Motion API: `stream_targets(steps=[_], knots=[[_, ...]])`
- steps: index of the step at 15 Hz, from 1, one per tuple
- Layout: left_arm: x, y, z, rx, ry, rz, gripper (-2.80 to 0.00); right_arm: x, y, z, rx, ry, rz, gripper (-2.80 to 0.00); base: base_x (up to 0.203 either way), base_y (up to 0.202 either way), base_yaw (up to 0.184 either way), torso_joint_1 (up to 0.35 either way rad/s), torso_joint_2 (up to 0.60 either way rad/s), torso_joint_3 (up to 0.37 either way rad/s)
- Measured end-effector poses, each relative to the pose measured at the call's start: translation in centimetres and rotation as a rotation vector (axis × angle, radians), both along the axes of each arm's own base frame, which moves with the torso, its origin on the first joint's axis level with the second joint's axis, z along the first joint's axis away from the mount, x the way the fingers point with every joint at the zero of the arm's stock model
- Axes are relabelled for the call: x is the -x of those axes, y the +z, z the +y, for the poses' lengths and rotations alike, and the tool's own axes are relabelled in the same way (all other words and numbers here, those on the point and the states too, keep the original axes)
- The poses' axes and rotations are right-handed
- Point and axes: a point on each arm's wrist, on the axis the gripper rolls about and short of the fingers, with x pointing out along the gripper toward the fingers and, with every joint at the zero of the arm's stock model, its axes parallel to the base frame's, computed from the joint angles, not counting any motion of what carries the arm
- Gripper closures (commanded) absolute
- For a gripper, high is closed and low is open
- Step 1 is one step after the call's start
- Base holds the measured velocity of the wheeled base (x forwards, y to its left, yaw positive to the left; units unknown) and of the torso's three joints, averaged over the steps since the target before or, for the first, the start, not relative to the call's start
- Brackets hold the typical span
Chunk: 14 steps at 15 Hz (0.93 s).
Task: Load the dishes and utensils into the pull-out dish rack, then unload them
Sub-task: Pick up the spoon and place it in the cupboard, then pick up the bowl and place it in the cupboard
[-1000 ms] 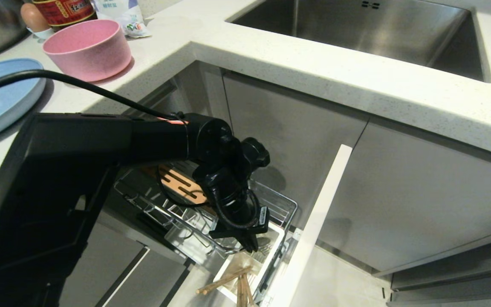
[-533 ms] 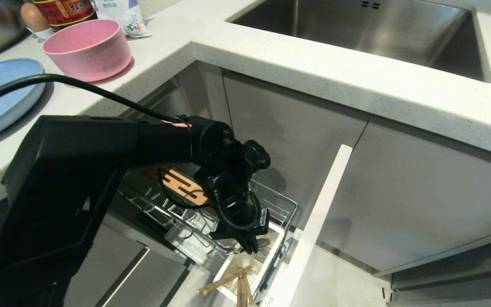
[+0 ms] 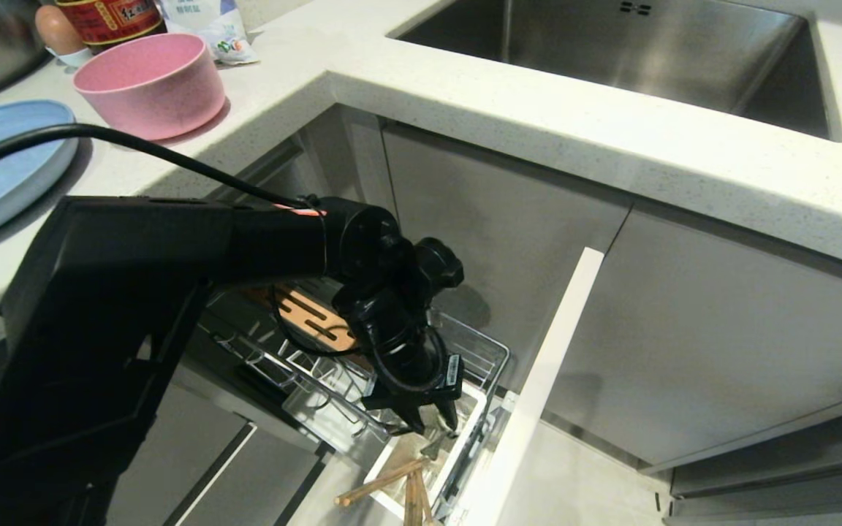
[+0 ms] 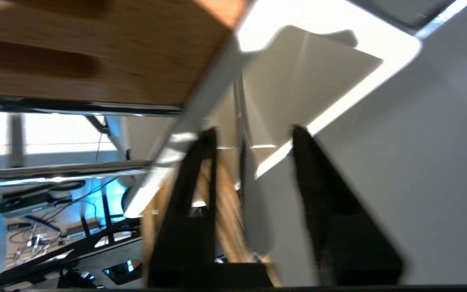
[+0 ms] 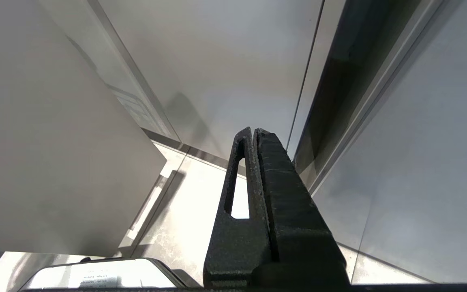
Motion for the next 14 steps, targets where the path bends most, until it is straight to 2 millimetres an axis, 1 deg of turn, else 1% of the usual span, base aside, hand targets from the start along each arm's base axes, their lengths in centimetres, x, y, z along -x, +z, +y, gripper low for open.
stream_targets(steps=[3, 6, 8, 10, 11, 14], knots=[[0.1, 0.3, 0.1, 0.004, 0.000, -0.005, -2.80, 0.0, 0.0, 0.0, 0.000, 0.000, 0.000, 0.00, 0.000, 0.000, 0.000, 0.000, 0.00, 0.000], [0.4, 1.0, 0.4, 0.009, 0.003, -0.015, -2.80, 0.0, 0.0, 0.0, 0.000, 0.001, 0.000, 0.00, 0.000, 0.000, 0.000, 0.000, 0.00, 0.000], [0.7, 1.7, 0.6, 0.018, 0.004, -0.026, -2.80, 0.0, 0.0, 0.0, 0.000, 0.000, 0.000, 0.00, 0.000, 0.000, 0.000, 0.000, 0.00, 0.000], [1.2, 2.9, 0.9, 0.039, 0.003, -0.047, -2.80, 0.0, 0.0, 0.0, 0.000, 0.001, 0.000, 0.00, 0.000, 0.000, 0.000, 0.000, 0.00, 0.000], [1.6, 3.6, 1.1, 0.051, 0.003, -0.061, 0.00, 0.0, 0.0, 0.0, 0.000, 0.000, 0.000, 0.00, 0.000, 0.000, 0.000, 0.000, 0.00, 0.000], [2.5, 5.6, 1.7, 0.083, 0.009, -0.101, 0.00, 0.0, 0.0, 0.0, 0.000, 0.001, 0.000, 0.00, 0.000, 0.000, 0.000, 0.000, 0.00, 0.000]])
